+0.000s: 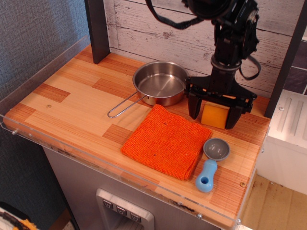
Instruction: Put the cheese on the orange cloth
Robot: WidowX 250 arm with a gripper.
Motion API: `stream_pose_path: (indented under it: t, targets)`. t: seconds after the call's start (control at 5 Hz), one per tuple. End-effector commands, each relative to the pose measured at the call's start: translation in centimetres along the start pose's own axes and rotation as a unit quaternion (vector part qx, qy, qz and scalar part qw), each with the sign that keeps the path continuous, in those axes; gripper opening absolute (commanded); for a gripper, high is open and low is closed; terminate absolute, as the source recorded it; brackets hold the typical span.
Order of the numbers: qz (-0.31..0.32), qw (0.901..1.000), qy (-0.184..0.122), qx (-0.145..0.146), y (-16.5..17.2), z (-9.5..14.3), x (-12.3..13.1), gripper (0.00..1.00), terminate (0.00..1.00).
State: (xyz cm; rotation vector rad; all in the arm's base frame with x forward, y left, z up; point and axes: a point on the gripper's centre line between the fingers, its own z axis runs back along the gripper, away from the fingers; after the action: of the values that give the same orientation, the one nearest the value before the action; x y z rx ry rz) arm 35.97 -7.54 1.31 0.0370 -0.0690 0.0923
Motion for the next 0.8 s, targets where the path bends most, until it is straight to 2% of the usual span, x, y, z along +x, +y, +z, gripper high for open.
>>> stream_pose_path:
  t: [0.0,0.2,0.4,0.6]
  targets:
    - [-0.015,0.9992,-0.034,-0.016,0.2,1.7,1.2,0.0,0.0]
    - [-0.028,0.9963,-0.073,-0.036,0.4,5.5,2.2,0.0,0.0]
    - [-0.043,0.9914,-0.112,-0.052,1.9,10.6,1.6,0.0,0.0]
    - [-0.061,0.9913,-0.104,-0.054,3.0,12.7,-1.6,0.0,0.0]
